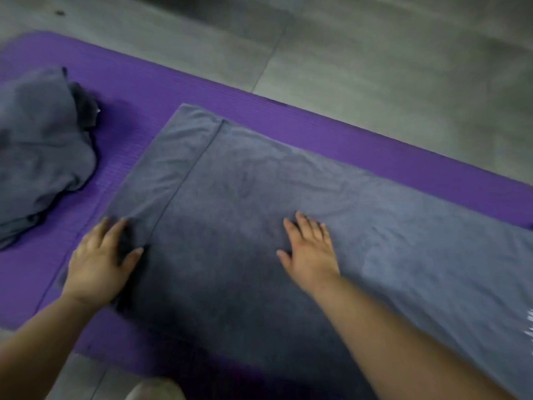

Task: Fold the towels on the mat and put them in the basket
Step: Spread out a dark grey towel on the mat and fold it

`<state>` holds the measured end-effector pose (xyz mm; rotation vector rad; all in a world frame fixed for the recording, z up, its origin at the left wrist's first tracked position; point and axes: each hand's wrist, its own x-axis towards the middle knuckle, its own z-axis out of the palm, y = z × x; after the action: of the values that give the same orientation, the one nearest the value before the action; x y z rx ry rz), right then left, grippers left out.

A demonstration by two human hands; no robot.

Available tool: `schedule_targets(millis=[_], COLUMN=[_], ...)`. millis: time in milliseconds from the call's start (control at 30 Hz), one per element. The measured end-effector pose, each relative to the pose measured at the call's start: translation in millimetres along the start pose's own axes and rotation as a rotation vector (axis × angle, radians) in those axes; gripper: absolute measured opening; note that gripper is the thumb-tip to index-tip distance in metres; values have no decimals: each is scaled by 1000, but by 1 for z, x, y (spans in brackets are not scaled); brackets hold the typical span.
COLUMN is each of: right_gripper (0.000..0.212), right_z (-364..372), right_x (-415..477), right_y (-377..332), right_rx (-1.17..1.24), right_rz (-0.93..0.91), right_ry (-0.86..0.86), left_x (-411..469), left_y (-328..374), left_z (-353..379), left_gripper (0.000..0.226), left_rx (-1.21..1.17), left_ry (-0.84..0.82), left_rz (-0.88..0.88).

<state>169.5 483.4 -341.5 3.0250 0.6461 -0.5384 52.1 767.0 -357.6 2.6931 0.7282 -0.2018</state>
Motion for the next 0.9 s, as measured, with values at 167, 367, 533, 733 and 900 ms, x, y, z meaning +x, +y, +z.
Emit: schedule_targets(millis=[167, 367, 533, 733, 900], right_gripper=[55, 53, 42, 55, 48], right_z=[37, 41, 33, 5, 0], right_x=[-10, -8, -7, -24, -19], right_y=[-39, -41, -76, -121, -117], right_rx=[17, 99, 412, 1208, 1051], right_rz=[35, 6, -219, -27, 164], right_ry=[142, 341, 489, -30, -286], left_x=[-23, -14, -18, -40, -53], left_y=[-40, -45, -23, 41, 60], left_z=[0, -19, -40, -33, -7], left_gripper=[71, 49, 22, 47, 72], left_rx=[-36, -263, -532, -1078, -920], left_ry=[41, -58, -37, -326, -670], left_rz=[-307, -516, -321, -107, 8])
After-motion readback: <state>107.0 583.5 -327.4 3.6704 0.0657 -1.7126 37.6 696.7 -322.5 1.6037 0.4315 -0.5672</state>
